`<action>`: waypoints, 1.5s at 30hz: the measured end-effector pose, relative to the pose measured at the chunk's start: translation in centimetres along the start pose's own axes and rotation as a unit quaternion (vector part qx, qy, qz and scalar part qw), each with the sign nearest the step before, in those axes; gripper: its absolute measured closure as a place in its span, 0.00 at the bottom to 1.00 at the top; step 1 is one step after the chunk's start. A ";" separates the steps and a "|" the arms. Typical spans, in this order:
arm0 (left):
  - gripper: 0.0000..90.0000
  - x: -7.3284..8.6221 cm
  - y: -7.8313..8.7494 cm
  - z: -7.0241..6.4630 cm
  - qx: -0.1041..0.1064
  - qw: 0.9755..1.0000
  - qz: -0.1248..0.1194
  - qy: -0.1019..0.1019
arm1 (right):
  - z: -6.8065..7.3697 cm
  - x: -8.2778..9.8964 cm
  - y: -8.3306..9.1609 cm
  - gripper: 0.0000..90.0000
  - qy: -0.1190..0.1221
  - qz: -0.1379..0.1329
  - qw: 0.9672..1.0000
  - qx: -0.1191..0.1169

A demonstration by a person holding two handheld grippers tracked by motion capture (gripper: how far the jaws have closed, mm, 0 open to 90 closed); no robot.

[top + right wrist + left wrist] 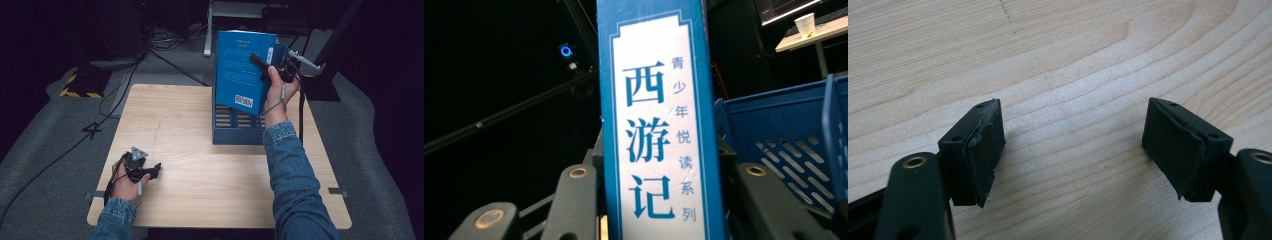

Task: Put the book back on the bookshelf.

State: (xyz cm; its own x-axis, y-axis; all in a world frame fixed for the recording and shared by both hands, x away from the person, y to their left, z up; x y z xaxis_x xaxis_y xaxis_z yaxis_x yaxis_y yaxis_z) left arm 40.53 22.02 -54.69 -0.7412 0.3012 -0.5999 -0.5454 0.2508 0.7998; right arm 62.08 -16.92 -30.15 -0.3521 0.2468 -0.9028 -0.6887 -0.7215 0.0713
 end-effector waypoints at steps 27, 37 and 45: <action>0.28 -0.1 -0.1 0.0 0.003 1.000 0.002 0.001 | 1.3 4.6 -5.0 0.67 0.071 0.064 0.992 0.077; 0.28 -0.2 -0.1 0.0 0.000 1.000 0.000 0.002 | 2.8 5.4 -6.3 0.67 0.101 0.108 0.982 0.114; 0.28 -0.2 -0.2 0.1 -0.001 1.000 0.001 0.000 | 3.6 7.3 -8.1 0.66 0.133 0.144 0.969 0.151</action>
Point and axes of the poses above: each handheld gripper's, and its own axes: y roughly backward along the jaws, x roughly out of its underside, z roughly to its left, the point moved 6 cm from there along -y, roughly forward along the jaws, and after that the axes turned 8 degrees about z, right-handed, at the moved point
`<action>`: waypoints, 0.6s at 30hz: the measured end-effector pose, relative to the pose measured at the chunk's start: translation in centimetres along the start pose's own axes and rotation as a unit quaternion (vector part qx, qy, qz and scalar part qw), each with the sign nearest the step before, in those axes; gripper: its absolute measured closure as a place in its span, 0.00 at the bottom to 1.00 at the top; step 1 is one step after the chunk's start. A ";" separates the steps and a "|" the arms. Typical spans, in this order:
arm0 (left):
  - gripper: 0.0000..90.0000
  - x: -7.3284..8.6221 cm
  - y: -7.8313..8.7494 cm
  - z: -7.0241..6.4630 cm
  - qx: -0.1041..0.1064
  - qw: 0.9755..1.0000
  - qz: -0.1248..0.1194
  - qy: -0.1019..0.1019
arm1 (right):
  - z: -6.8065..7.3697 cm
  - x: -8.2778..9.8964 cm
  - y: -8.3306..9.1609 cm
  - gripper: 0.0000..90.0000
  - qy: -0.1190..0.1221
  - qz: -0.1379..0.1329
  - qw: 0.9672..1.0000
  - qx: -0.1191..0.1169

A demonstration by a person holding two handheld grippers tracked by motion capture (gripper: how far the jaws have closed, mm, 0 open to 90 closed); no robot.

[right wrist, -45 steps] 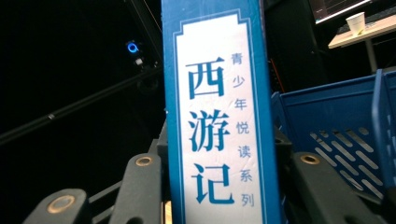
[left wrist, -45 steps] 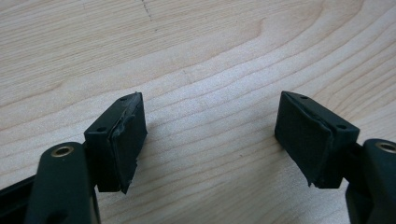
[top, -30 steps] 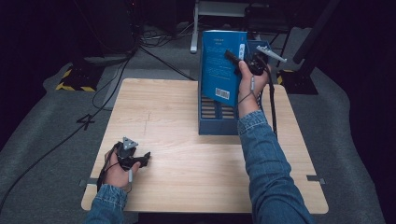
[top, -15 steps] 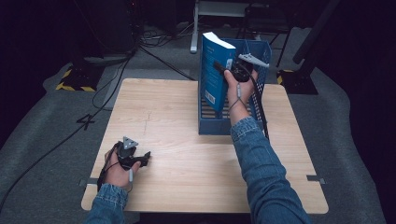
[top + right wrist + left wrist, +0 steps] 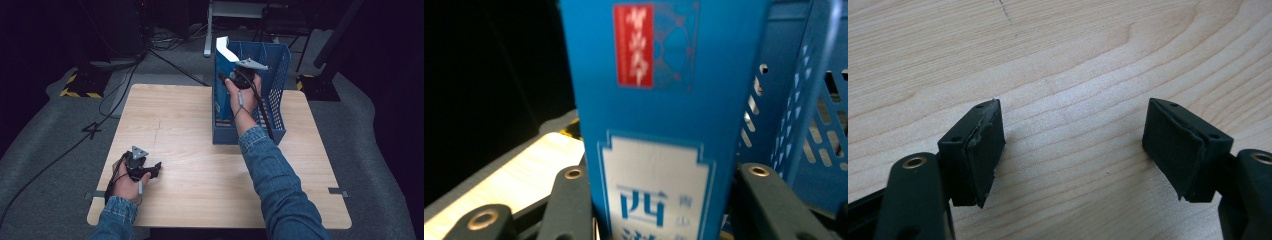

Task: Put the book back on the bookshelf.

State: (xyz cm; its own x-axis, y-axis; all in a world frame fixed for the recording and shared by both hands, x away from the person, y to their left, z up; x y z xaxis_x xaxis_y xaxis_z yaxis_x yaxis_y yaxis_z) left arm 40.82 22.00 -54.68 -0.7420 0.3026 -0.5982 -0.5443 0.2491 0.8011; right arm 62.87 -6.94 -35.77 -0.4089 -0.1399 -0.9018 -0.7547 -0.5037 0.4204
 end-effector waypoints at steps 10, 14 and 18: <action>0.28 -0.1 -0.1 0.0 0.000 1.000 -0.001 0.002 | -0.2 2.5 -2.2 0.66 0.011 0.049 0.998 0.032; 0.28 -0.1 -0.1 0.0 -0.001 1.000 -0.001 0.005 | -0.2 3.1 -2.4 0.66 0.007 0.044 0.998 0.034; 0.28 -0.1 -0.1 0.0 -0.001 1.000 -0.001 0.004 | 0.0 3.8 -2.1 0.66 0.011 0.035 0.998 0.045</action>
Point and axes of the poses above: each handheld gripper's, and its own axes: y roughly backward along the jaws, x roughly out of its underside, z roughly to its left, the point moved 6 cm from there along -y, roughly forward along the jaws, and after that the axes turned 8 degrees about z, right-handed, at the moved point
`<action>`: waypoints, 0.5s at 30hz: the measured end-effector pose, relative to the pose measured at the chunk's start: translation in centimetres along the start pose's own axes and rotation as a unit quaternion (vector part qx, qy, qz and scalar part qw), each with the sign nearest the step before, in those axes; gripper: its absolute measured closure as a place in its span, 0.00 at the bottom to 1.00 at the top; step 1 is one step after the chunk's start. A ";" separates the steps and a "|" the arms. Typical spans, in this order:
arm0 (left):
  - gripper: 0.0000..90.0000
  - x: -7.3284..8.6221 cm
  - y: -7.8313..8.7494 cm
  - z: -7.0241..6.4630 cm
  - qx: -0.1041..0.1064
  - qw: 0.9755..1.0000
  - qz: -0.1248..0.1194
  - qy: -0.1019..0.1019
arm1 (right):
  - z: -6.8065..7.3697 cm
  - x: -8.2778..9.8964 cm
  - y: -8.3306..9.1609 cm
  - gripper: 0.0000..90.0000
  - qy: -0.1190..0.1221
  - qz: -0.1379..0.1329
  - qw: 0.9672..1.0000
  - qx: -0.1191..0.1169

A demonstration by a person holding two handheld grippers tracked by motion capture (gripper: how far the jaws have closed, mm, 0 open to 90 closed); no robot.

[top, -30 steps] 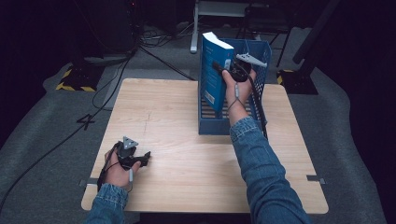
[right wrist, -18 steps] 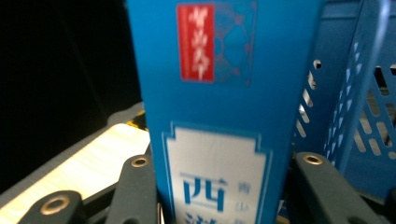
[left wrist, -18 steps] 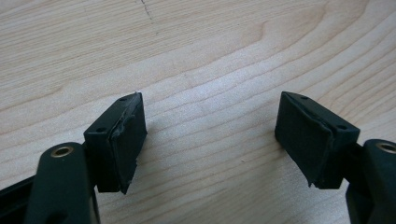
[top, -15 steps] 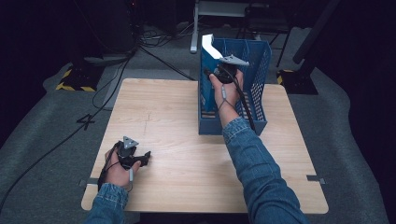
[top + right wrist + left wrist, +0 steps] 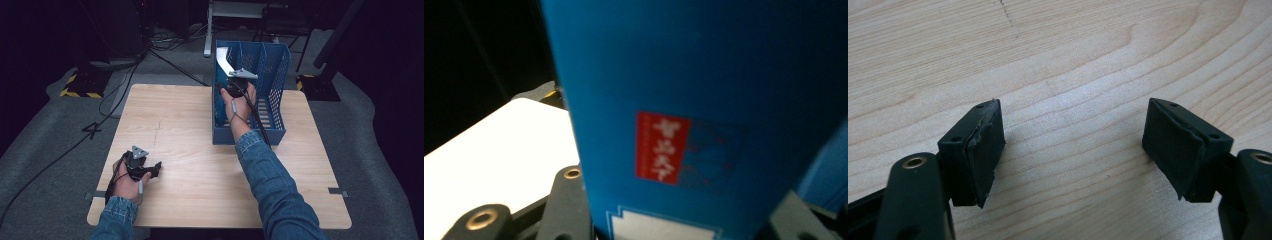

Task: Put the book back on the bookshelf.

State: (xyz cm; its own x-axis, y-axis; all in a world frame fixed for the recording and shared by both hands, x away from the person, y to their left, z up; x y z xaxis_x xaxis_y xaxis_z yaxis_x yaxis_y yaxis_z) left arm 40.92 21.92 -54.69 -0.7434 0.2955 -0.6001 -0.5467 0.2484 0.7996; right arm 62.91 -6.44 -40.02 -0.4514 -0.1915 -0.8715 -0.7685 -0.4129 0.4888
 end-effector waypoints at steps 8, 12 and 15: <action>0.28 0.0 0.0 0.0 0.000 1.000 0.000 0.001 | 0.3 -0.2 -0.4 0.65 0.006 0.000 1.000 0.017; 0.28 0.0 0.0 0.0 0.000 1.000 0.001 0.001 | 0.3 -0.1 -0.3 0.61 0.017 0.002 1.000 0.017; 0.28 0.0 0.0 0.0 0.000 1.000 0.001 0.001 | 0.1 0.0 0.0 0.59 0.018 0.001 1.000 0.019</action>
Point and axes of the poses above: each handheld gripper's, and its own axes: y roughly backward along the jaws, x roughly out of its underside, z roughly to its left, the point moved 6 cm from there along -y, roughly forward along the jaws, and after that the axes turned 8 degrees about z, right-handed, at the moved point
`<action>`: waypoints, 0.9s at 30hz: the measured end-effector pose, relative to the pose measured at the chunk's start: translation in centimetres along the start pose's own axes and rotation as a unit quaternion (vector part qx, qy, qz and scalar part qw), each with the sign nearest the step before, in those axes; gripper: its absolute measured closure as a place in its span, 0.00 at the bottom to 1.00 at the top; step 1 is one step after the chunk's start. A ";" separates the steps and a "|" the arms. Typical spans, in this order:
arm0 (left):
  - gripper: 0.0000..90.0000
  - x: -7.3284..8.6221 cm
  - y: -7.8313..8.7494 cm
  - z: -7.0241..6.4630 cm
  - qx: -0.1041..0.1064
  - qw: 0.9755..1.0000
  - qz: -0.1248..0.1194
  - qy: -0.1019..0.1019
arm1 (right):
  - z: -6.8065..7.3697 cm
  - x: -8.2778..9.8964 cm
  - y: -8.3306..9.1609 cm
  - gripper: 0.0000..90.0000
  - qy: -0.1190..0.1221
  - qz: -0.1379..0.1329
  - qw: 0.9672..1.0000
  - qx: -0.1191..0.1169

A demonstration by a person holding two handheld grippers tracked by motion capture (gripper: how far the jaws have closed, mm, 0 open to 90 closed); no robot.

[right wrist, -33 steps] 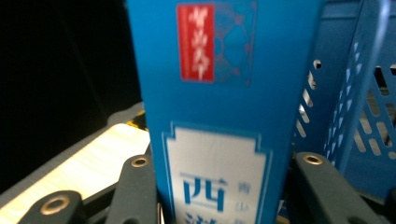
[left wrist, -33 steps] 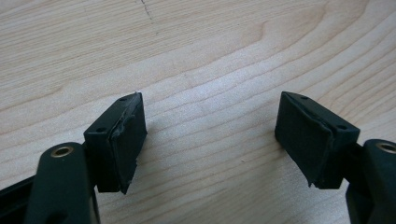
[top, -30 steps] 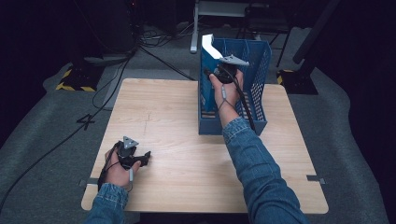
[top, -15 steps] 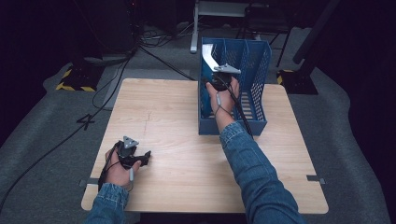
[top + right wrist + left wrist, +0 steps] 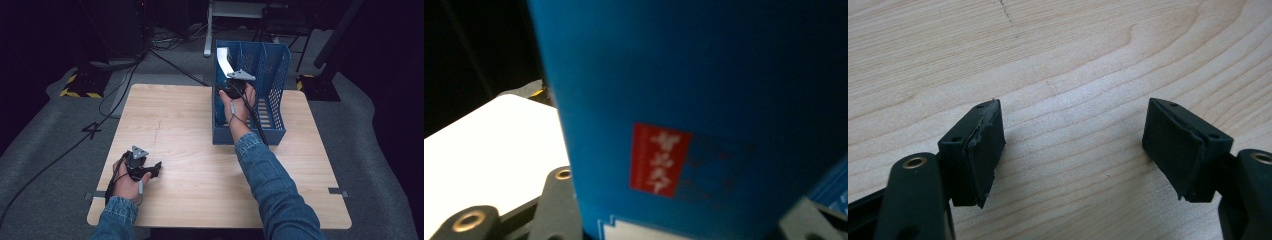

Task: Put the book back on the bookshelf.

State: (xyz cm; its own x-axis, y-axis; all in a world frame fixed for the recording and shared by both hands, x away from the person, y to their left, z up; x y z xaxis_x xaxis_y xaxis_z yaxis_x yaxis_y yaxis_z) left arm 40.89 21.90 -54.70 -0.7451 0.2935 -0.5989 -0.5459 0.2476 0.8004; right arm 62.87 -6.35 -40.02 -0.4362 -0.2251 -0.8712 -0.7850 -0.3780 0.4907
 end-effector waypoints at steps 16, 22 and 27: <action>0.28 0.0 0.0 0.0 0.000 1.000 -0.001 0.000 | -0.8 -0.5 8.4 0.46 0.020 -0.037 0.996 -0.078; 0.28 0.0 0.0 0.0 0.000 1.000 -0.001 0.000 | -2.1 0.8 12.2 0.44 0.028 -0.035 0.993 -0.105; 0.27 -0.1 0.0 0.1 0.001 1.000 -0.001 0.000 | -3.2 1.8 14.1 0.43 0.028 -0.030 0.993 -0.113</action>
State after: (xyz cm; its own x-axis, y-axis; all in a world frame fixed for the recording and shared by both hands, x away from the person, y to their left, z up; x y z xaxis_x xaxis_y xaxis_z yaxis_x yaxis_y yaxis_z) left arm 41.00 21.93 -54.69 -0.7439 0.2932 -0.6006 -0.5469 0.2494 0.7991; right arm 52.44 -14.96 -34.63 -0.3626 -0.2428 -0.8998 -0.6874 -0.5823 0.4341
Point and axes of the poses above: each handheld gripper's, and its own axes: y roughly backward along the jaws, x roughly out of its underside, z roughly to its left, the point moved 6 cm from there along -y, roughly forward along the jaws, and after that the axes turned 8 degrees about z, right-handed, at the moved point
